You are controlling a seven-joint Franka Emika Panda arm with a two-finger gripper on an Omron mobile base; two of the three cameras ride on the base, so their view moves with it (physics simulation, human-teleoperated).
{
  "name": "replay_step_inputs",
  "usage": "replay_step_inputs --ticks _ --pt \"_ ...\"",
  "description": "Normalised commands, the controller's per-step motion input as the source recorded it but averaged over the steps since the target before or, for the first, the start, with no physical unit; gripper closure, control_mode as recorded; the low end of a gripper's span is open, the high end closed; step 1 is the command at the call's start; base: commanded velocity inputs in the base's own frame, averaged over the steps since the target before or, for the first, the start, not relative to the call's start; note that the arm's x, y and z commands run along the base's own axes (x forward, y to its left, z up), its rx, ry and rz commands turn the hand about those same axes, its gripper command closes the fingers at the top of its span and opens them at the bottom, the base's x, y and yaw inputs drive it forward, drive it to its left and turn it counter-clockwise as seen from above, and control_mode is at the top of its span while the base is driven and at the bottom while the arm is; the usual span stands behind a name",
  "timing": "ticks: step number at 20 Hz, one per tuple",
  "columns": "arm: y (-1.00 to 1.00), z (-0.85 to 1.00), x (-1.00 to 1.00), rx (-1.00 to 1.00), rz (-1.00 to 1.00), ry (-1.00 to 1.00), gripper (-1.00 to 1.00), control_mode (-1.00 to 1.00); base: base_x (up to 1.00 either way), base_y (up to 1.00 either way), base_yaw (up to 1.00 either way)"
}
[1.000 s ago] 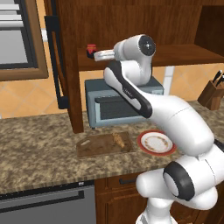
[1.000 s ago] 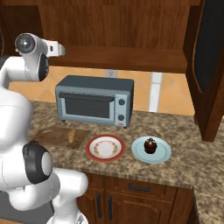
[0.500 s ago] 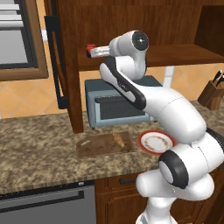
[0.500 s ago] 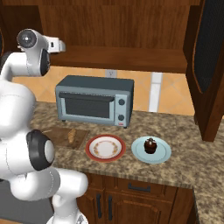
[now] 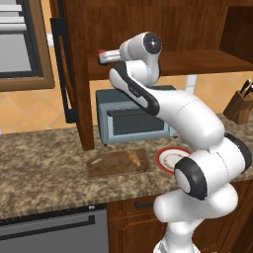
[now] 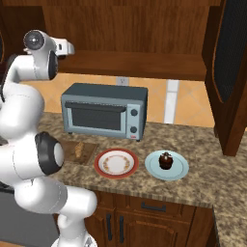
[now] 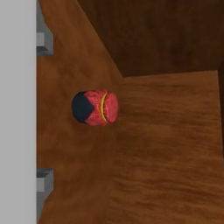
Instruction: From the different types of pastries on the counter, select a croissant and place it on the cutting board. Then retrieve a jar of jam from the cabinet and place it alongside the croissant on the cutting board.
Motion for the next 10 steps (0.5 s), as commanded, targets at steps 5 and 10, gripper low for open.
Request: replay_step_inputs --ticks 5,10 --pt "0.14 -0.01 0.31 -0.02 0.00 0.00 -1.00 -1.00 0.00 0.00 0.00" --pt "0.19 0.00 0.29 -0.01 0.00 0.00 -1.00 -1.00 0.00 0.00 0.00"
